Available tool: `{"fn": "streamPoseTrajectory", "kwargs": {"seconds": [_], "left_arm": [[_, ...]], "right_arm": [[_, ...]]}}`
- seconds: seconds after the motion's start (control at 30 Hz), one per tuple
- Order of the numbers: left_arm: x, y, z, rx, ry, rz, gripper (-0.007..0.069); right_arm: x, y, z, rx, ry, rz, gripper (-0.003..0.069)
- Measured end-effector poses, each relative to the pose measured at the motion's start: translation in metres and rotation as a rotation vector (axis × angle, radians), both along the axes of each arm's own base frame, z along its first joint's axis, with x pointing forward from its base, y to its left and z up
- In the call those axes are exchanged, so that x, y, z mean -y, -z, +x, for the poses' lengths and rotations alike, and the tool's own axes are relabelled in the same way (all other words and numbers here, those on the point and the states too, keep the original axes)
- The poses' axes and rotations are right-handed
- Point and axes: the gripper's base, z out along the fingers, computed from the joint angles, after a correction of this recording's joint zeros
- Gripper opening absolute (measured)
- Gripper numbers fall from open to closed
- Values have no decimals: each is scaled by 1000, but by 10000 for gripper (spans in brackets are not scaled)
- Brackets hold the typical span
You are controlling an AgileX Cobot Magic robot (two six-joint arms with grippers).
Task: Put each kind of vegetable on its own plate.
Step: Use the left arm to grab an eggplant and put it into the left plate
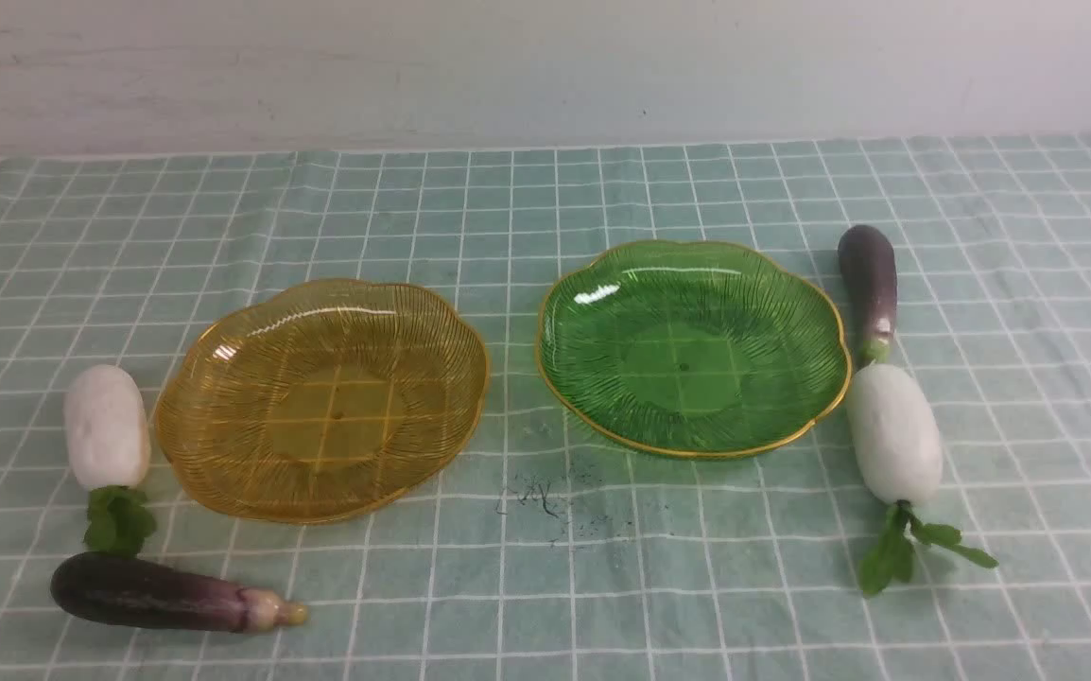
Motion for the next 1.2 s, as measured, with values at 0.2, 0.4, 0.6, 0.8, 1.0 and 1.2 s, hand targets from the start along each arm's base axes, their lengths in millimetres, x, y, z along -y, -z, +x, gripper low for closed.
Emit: {"fn": "streamPoseTrajectory", "kwargs": {"seconds": [0.2, 0.4, 0.6, 0.8, 1.0, 1.2], "left_arm": [[0, 0, 0, 0, 0, 0, -8], [0, 0, 0, 0, 0, 0, -8], [0, -1, 0, 13, -6, -22, -8], [4, -15, 3, 121, -49, -415, -8], [-1, -33, 4, 294, -91, -641, -8], [-12, -74, -3, 564, -127, -811, -8]], "right_arm": [[0, 0, 0, 0, 0, 0, -14], [0, 0, 0, 0, 0, 0, -14], [0, 0, 0, 0, 0, 0, -14], [0, 0, 0, 0, 0, 0, -14], [0, 0, 0, 0, 0, 0, -14], [0, 0, 0, 0, 0, -1, -14]]}}
